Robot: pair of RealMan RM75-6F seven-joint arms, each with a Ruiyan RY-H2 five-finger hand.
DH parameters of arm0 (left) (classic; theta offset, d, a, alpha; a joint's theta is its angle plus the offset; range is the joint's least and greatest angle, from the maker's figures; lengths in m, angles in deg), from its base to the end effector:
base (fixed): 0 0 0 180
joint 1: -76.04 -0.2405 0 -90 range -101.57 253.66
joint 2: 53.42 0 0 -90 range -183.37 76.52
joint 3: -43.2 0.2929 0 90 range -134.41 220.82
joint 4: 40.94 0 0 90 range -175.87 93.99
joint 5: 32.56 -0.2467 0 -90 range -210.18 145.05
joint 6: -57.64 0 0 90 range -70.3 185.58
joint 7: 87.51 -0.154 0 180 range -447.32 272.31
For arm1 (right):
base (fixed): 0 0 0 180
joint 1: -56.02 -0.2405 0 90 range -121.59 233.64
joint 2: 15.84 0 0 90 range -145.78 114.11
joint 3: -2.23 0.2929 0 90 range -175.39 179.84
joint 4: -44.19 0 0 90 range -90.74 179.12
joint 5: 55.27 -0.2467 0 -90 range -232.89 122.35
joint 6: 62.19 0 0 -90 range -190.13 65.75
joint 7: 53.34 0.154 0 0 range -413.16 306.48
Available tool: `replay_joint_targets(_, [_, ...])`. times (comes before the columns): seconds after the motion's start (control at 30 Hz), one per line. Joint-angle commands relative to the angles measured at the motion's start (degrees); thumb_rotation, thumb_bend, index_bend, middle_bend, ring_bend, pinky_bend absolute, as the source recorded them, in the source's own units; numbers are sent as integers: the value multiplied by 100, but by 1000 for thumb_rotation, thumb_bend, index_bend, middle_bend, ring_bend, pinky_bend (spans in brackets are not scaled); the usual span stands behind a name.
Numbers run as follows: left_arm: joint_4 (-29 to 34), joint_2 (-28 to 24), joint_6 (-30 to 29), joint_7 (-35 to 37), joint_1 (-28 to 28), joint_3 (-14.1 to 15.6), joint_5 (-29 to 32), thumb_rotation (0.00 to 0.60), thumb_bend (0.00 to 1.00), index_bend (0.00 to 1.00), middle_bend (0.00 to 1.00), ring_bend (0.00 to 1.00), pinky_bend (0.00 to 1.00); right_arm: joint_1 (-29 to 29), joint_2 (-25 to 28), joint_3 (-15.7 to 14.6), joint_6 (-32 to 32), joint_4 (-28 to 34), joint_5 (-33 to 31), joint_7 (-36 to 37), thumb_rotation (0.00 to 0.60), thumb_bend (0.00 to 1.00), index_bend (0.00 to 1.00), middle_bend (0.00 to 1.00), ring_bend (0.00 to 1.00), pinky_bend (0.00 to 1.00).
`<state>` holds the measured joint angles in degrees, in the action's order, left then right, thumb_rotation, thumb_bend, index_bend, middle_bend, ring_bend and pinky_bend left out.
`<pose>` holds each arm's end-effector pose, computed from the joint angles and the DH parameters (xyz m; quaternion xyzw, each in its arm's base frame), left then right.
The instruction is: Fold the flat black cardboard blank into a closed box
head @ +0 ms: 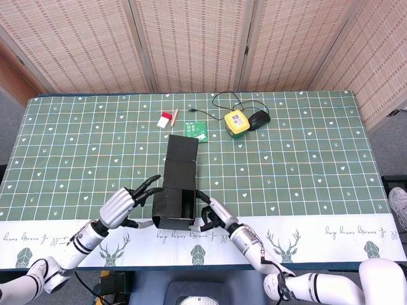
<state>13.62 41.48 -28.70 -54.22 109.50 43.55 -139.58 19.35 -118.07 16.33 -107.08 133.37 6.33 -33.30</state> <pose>-0.2396 0.3328 -0.0292 -0.7126 -0.3112 -0.5910 0.2148 -0.1125 -0.3072 -0.1473 0.5084 -0.7333 0.4375 0.1116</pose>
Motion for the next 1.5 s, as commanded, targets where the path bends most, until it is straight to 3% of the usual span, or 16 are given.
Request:
replay_joint_targets(0.03, [-231,138,15,29,100,87,-37,600,42,194,46,595,802,-42,-57,-29,14,-93,18,-88,600,325,385,413,740,974])
replay_joint_targets(0.33, [-991,563,-38,-81,198,274,-82,600,42,261,114,626,809,-150,-267,-107,4,-442,61,-403,600,324,385,413,740,974])
replay_joint_targets(0.8, [-2046,954,-14,-16,324,746,-238,600,42,273,141,627,809,-190,-642,-268,-306,-1073,465,-785,600,324,385,412,740,974])
replay_joint_targets(1.13, [-2071,905,95,-225,431,1016,-331,600,42,310,187,639,809,-121,-767,-421,-434,-1333,835,-694,600,322,385,408,739,974])
replay_joint_targets(1.5, [-1710,742,182,-695,596,1169,-419,600,42,422,354,643,808,-44,-764,-546,-504,-1399,1127,-556,600,319,385,407,739,973])
